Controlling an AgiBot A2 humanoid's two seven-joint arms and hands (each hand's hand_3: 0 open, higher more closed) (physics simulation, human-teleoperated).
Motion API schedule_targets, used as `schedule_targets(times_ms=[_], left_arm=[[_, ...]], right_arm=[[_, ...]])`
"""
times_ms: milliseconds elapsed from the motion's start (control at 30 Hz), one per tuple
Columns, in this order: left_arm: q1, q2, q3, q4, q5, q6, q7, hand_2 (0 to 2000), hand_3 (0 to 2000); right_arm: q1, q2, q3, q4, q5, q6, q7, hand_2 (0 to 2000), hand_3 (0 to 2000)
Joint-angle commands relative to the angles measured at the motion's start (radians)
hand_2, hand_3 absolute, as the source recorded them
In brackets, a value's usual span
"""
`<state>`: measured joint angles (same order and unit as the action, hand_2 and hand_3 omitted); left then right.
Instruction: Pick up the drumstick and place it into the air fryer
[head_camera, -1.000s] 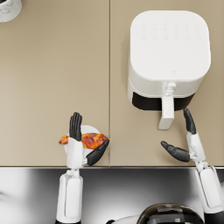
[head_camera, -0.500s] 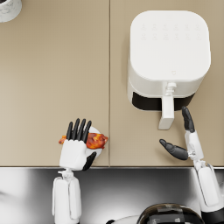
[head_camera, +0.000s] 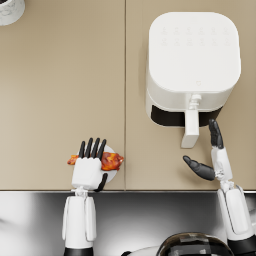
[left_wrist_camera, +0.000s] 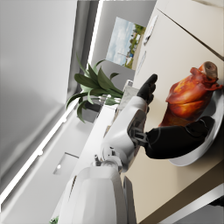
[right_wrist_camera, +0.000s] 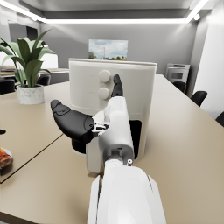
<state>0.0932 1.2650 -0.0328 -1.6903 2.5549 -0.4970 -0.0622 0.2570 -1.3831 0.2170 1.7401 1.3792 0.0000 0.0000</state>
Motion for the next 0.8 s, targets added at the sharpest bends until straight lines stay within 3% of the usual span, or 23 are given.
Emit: schedule_targets(times_ms=[33,233,267,300,433,500,567,667,800], left_arm=[[0.023,0.003,0.014,0.063,0.000,0.006,-0.007,0,0],[0.063,0.003,0.045,0.177,0.001,0.068,-0.048,0,0],[0.073,0.002,0.053,0.211,0.001,0.085,-0.063,1361,327],[0.084,0.001,0.061,0.234,0.001,0.080,-0.080,2000,653],[0.126,-0.002,0.090,0.289,-0.002,0.180,-0.111,2000,1960],[0.119,-0.006,0.087,0.206,-0.003,0.283,-0.084,2000,2000],[0.126,-0.002,0.079,0.106,0.000,0.360,-0.010,2000,2000],[0.141,0.004,0.073,-0.014,0.001,0.400,0.038,2000,2000],[0.165,0.014,0.082,-0.125,0.001,0.420,0.059,2000,2000]], right_arm=[[0.017,-0.009,-0.009,0.000,0.000,0.000,0.000,0,0],[0.023,-0.023,-0.029,0.004,0.000,0.000,0.000,0,0],[0.023,-0.024,-0.029,-0.005,0.000,0.000,0.000,0,0],[0.025,-0.027,-0.026,-0.012,0.000,0.000,0.000,0,0],[0.022,-0.033,0.009,-0.102,0.000,0.000,0.000,0,0],[0.031,-0.039,0.014,-0.181,0.000,0.000,0.000,0,0],[0.038,-0.045,0.020,-0.238,0.000,0.000,0.000,0,0],[0.047,-0.054,0.023,-0.310,0.000,0.000,0.000,0,0],[0.072,-0.069,0.041,-0.406,0.000,0.000,0.000,0,0]])
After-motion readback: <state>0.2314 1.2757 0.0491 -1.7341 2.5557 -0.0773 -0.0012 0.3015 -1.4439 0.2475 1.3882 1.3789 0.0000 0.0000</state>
